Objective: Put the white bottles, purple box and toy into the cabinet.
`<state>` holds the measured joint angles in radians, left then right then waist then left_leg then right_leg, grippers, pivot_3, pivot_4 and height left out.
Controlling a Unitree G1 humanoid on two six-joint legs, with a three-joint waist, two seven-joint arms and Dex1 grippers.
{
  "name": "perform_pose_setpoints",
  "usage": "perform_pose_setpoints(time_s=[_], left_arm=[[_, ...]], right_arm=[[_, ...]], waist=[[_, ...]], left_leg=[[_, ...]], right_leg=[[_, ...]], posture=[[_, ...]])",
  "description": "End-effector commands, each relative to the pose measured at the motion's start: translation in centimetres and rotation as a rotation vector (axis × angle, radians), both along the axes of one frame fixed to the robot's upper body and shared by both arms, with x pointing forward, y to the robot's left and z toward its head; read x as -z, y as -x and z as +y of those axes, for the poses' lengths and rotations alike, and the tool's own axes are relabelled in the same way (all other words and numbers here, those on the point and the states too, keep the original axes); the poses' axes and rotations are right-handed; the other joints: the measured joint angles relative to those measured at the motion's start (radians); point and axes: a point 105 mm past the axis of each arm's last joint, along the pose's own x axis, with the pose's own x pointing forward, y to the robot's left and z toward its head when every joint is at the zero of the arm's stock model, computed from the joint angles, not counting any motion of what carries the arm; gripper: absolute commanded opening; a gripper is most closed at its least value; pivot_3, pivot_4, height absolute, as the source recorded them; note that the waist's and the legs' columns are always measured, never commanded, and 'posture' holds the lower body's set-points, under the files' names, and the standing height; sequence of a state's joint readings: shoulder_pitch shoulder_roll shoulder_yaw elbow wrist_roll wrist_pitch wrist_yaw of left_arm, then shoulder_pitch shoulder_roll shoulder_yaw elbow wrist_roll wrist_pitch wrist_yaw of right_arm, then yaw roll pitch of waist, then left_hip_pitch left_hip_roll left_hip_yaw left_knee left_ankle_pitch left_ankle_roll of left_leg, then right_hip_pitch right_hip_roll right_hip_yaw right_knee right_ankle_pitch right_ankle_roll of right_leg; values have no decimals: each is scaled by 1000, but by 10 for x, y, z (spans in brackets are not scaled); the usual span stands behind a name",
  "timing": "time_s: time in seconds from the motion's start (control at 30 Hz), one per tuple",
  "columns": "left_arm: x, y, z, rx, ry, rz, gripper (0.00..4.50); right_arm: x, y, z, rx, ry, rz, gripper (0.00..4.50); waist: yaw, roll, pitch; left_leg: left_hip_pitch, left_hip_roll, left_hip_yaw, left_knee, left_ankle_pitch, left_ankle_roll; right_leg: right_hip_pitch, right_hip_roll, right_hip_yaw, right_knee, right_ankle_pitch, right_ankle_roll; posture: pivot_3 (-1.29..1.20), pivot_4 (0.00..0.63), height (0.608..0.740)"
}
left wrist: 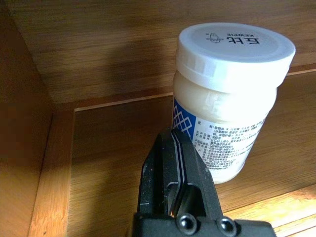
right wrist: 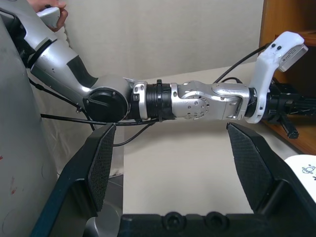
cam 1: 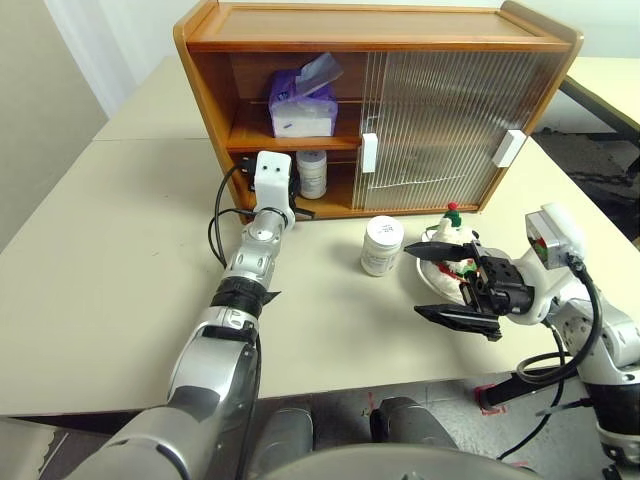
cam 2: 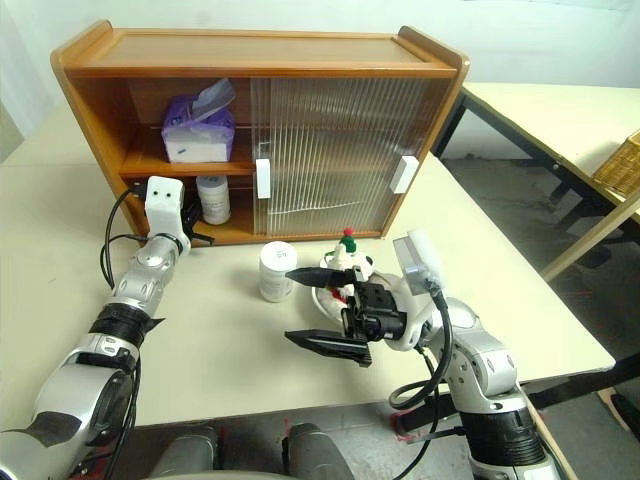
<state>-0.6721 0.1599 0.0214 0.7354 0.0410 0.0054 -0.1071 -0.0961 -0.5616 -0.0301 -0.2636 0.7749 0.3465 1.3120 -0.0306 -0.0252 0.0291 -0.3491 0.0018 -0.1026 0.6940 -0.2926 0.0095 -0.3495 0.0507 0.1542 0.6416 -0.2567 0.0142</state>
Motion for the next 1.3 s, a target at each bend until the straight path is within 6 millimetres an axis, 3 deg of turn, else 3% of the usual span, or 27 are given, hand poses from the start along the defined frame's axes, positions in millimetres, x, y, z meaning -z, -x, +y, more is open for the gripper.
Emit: perform_pose_setpoints(time_s=[0.03, 0.5, 0.8, 0.93, 1.07, 1.17, 1.3], left_arm=[[-2, -2, -13, 50, -11, -5, 66], [-1, -2, -31, 113, 1, -3, 66], [-4, 1, -29, 125, 5, -16, 66], [-2, 8, -24, 135, 15, -11, 66], [-2, 37, -8, 211, 45, -25, 66], [-10, 55, -3, 293, 86, -44, 628], [-20, 78, -3, 446, 76, -58, 1978]], right_arm=[[-3, 1, -3, 15, 5, -25, 4500], [-2, 4, -2, 19, 1, -18, 4500], [-1, 2, -3, 20, 6, -16, 4500], [-1, 1, -3, 26, 2, -11, 4500], [1, -2, -3, 51, 10, -6, 4500], [1, -6, -4, 82, 3, 1, 4500], [3, -16, -5, 174, 21, 2, 4500]], waist=[[-1, 0, 0], [-17, 0, 0], [-23, 0, 0], [-24, 1, -1], [-30, 3, -3], [-29, 3, -3], [-22, 2, -3]], left_leg=[[0, 0, 0, 0, 0, 0], [0, 0, 1, 0, 0, 1], [0, 0, 1, 0, 0, 1], [0, 0, 1, 0, 0, 1], [0, 0, 1, 0, 0, 1], [-1, 0, 1, 0, 0, 1], [0, 0, 0, 0, -1, 2]], right_leg=[[0, 0, 0, 0, 0, 0], [0, 0, 0, 0, 0, 2], [0, 0, 0, 0, -2, 7], [0, 0, 0, 0, -2, 7], [0, 0, 0, 0, -2, 6], [-1, 1, 0, 0, -2, 4], [-1, 1, 0, 1, 0, 0]], posture=[[-113, 0, 740], [-120, 0, 740], [-104, 0, 740], [-102, 0, 740], [-91, 6, 740], [-89, 10, 740], [-92, 12, 740]])
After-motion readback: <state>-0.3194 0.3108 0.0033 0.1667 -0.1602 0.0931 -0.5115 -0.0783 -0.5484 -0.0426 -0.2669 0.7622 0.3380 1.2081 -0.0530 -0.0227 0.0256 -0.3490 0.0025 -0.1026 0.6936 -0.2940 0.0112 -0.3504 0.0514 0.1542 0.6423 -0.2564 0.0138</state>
